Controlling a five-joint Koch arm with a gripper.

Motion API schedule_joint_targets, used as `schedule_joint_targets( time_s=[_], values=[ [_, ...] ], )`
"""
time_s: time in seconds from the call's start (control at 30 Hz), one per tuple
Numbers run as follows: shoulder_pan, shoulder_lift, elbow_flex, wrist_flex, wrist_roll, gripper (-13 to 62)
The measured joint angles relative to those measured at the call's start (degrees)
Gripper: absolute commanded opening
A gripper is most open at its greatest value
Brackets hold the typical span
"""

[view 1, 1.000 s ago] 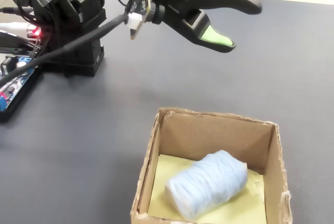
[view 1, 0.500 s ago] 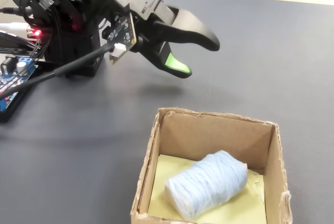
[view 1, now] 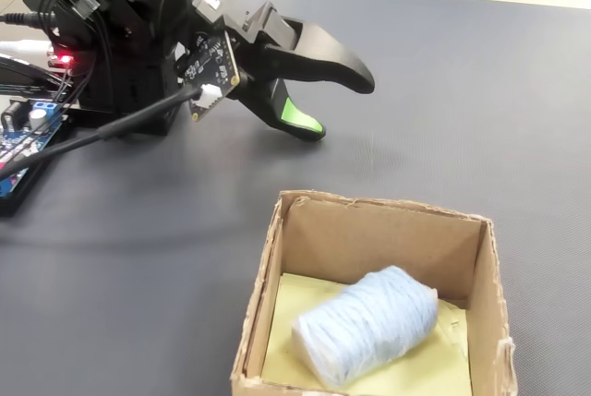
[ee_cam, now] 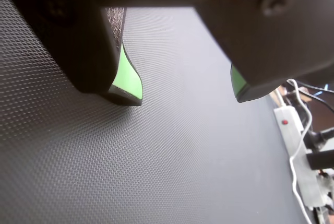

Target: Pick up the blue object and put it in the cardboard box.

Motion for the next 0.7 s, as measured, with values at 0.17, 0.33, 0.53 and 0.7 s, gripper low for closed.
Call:
schedule_joint_targets(
  time_s=[0.17,0.33,0.53,0.7],
  values=[
    [0.18,0.0,0.0,0.53,0.09,34.1],
    [0.35,0.0,0.0,0.53,0.09,34.1],
    [0.44,0.0,0.0,0.53,0.18,34.1],
    [0.44,0.0,0.0,0.53,0.18,34.1]
  ],
)
